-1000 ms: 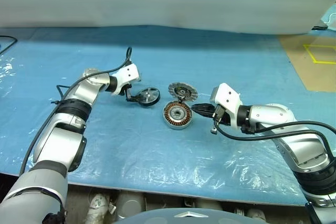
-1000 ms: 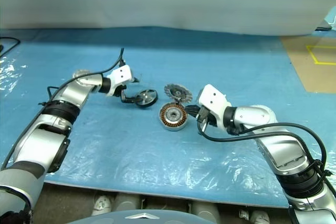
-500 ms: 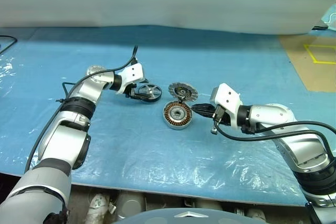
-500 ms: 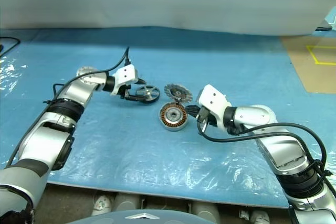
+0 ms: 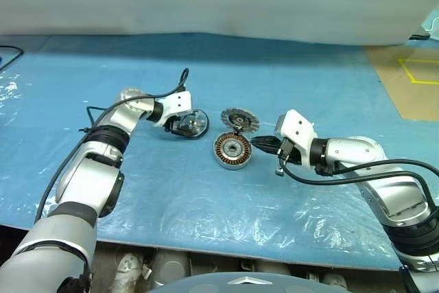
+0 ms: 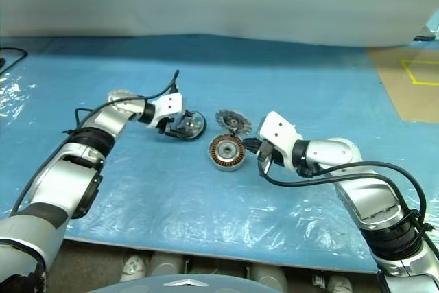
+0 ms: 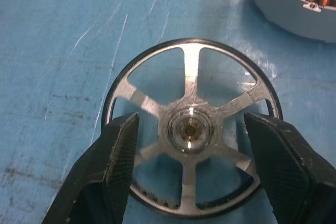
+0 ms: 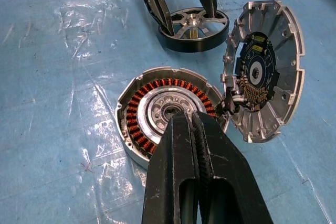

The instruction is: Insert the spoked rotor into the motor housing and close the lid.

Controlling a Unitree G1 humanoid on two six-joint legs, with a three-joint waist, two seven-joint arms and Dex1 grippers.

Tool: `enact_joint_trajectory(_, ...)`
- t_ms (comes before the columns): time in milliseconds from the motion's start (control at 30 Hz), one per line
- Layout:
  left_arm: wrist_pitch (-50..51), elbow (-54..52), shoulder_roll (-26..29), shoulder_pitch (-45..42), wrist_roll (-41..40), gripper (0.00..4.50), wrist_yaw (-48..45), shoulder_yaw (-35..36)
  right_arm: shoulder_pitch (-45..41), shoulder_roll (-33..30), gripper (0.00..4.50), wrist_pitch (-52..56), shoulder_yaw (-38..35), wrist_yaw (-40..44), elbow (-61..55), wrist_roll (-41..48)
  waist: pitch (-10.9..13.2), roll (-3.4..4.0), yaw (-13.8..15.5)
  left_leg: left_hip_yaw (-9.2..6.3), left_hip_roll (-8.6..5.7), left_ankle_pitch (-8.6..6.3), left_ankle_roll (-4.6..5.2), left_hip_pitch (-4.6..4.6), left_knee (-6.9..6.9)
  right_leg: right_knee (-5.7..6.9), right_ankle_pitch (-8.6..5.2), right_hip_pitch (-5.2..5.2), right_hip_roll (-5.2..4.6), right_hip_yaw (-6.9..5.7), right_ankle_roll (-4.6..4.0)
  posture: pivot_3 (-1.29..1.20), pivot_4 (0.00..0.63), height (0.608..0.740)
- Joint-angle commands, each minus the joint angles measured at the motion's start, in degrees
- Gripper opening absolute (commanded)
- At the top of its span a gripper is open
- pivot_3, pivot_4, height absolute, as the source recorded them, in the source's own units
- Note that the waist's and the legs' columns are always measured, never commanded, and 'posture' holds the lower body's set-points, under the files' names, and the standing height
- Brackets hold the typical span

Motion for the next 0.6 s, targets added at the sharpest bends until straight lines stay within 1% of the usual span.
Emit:
enact_joint_trajectory(33,-0.54,0.78,-0.71,-1.33,-0.13,3.35,0.11,0.42,-0.12,-0.03,0.04,-0.47,-0.13,-0.42,-1.94,-0.18,0.0,0.0,0.05,0.0,0.0,0.0,0.0,0.0,0.0,0.0,0.0,0.0,0.0,0.0,0.0,0.0,0.15,0.74)
enact_joint_trajectory(200,-0.83,1.56,-0.4,-0.83,1.07,3.35,0.02,-0.36,0.26,-0.17,0.04,-0.33,-0.28,-0.93,-2.32,-0.15,0.0,-0.01,-0.03,0.0,0.01,0.0,0.0,0.02,-0.01,0.01,0.0,0.0,0.01,0.0,0.0,0.0,0.15,0.74)
enact_joint_trajectory(300,-0.17,2.29,-0.09,-0.87,1.51,2.74,0.48,-0.33,0.47,-0.13,0.04,-0.19,-0.32,-1.18,-2.61,-0.09,0.0,0.0,0.05,0.0,0.0,0.0,0.0,0.05,0.0,0.01,0.0,0.03,0.0,0.01,0.0,0.0,0.15,0.74)
enact_joint_trajectory(333,-1.1,1.94,0.36,-0.53,1.71,2.49,-0.85,-0.73,0.51,-0.13,0.04,-0.18,-0.32,-1.21,-2.67,-0.08,0.0,0.0,0.08,0.0,0.0,0.0,0.0,0.09,0.0,0.01,0.0,0.06,0.0,0.01,0.0,0.0,0.15,0.74)
enact_joint_trajectory(400,-0.05,1.67,0.16,-0.33,1.99,1.88,-0.02,-0.74,0.53,-0.15,0.04,-0.2,-0.33,-1.15,-2.69,0.0,0.0,0.0,0.15,0.0,0.01,0.0,0.0,0.19,0.0,0.01,-0.01,0.17,-0.02,0.01,-0.01,0.0,0.15,0.74)
enact_joint_trajectory(433,0.72,1.72,-0.13,-0.39,2.05,1.69,0.77,-0.6,0.51,-0.16,0.04,-0.22,-0.34,-1.12,-2.65,0.02,-0.01,0.01,0.16,0.0,0.01,0.0,0.0,0.26,0.0,0.0,-0.06,0.24,-0.05,0.02,-0.09,0.0,0.15,0.74)
enact_joint_trajectory(467,1.29,1.8,-0.29,-0.46,2.11,1.62,0.85,-0.61,0.46,-0.2,0.04,-0.26,-0.36,-1.09,-2.56,0.05,-0.01,0.01,0.16,0.0,0.01,0.0,0.01,0.31,0.0,0.0,-0.13,0.28,-0.1,0.03,-0.21,0.0,0.15,0.74)
enact_joint_trajectory(600,-1.28,0.51,-0.01,1.53,2.32,1.57,-0.85,-1.42,0.27,-0.11,0.04,-0.28,-0.84,-0.86,-2.21,0.67,-0.01,0.01,0.21,0.0,0.02,0.0,0.01,0.32,0.03,0.0,-0.11,0.31,-0.18,0.06,-0.17,0.0,0.15,0.74)
